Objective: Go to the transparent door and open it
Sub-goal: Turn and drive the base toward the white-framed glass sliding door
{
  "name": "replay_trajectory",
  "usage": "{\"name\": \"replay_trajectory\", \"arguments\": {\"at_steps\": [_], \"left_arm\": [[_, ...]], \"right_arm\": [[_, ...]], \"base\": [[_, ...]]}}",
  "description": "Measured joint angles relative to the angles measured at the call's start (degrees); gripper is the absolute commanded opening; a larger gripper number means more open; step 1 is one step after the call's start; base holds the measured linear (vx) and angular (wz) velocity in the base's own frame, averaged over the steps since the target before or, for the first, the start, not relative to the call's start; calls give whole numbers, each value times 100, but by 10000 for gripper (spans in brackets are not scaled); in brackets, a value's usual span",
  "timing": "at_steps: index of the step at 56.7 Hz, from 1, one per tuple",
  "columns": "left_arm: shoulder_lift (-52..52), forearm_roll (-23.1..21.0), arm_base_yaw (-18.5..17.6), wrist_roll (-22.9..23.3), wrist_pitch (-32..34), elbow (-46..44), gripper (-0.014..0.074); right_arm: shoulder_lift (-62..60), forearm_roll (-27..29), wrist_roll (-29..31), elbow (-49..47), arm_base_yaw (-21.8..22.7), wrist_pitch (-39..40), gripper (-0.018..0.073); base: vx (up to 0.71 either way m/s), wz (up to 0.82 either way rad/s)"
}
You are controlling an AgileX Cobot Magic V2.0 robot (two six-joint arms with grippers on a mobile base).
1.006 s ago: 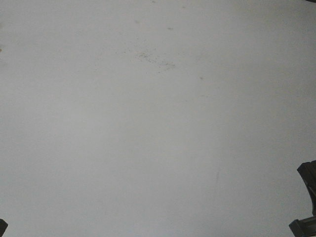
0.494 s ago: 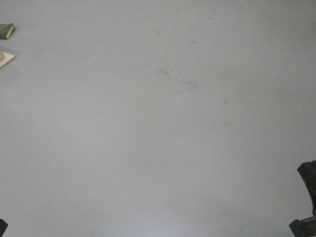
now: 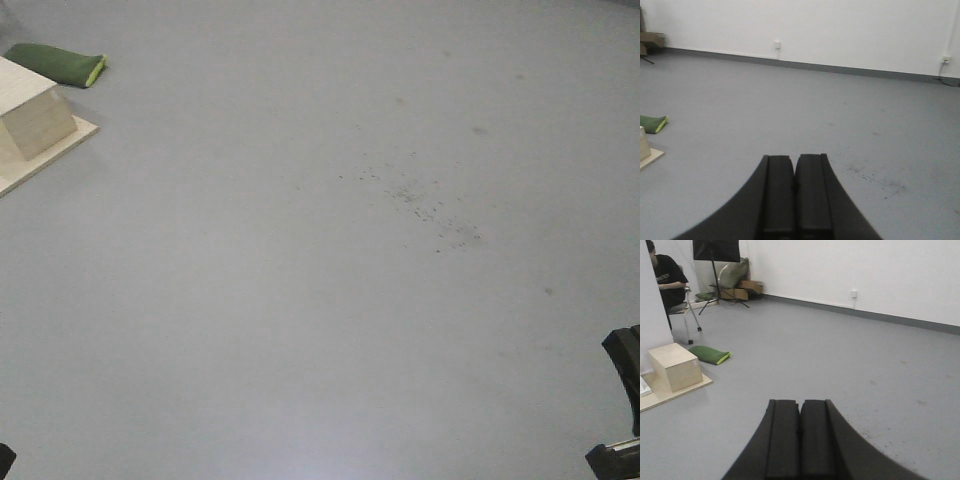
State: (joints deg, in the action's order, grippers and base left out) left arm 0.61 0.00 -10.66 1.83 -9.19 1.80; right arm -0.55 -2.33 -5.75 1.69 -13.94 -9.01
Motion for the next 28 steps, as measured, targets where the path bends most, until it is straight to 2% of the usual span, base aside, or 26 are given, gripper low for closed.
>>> {"name": "replay_trajectory", "arguments": {"at_steps": [13,28], "left_arm": [[0,0,0,0,0,0,1],[0,0,0,0,0,0,1]], "right_arm": [[0,0,0,0,0,0,-1],[0,0,0,0,0,0,-1]], "base": [[53,59],[48,77]]}}
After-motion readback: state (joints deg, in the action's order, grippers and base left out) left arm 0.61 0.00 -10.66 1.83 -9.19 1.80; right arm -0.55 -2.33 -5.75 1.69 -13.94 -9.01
